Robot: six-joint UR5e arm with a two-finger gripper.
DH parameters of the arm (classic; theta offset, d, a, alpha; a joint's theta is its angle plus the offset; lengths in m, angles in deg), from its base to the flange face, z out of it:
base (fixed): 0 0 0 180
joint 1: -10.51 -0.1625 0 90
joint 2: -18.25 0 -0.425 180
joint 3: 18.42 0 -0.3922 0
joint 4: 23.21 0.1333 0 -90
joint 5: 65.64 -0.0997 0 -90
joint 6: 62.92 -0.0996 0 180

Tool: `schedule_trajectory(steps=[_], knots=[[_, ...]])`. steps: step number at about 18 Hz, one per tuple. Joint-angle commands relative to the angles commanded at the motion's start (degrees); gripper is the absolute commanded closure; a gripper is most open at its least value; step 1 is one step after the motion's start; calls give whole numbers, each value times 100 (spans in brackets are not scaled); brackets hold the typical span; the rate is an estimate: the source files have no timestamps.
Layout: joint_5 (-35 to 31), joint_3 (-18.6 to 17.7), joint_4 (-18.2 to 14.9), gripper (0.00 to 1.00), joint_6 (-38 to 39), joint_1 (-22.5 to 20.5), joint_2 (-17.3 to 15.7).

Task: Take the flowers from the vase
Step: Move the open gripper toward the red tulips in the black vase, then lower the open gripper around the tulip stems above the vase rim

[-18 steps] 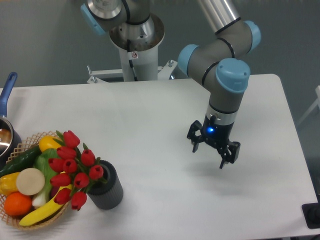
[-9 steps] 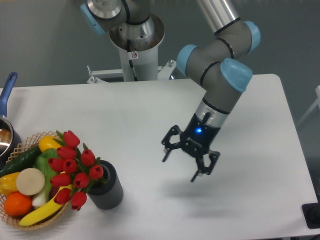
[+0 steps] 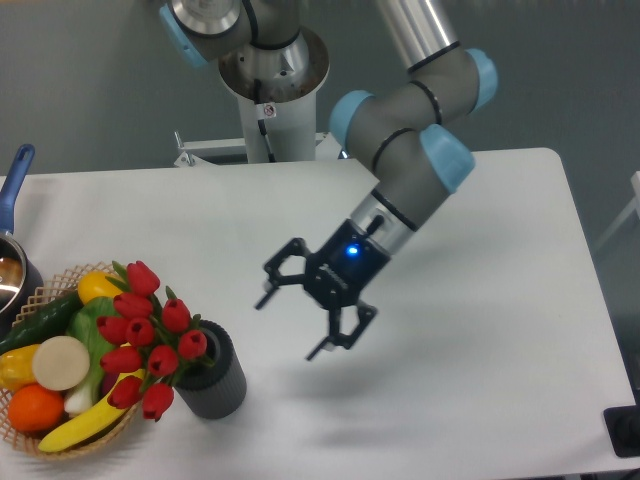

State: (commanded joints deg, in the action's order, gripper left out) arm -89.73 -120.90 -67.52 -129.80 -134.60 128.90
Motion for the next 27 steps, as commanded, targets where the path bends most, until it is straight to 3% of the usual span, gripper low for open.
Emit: schedule_trajectory(steps=[7, 21, 23, 25, 26, 27], knots=[[9, -263, 133, 0, -421, 335, -27], [44, 26, 124, 0, -580, 616, 457], [44, 27, 133, 15, -580, 660, 466], [44, 27, 124, 43, -571, 660, 457], [44, 35, 124, 64, -571, 652, 457], [44, 44, 124, 74, -571, 652, 449]])
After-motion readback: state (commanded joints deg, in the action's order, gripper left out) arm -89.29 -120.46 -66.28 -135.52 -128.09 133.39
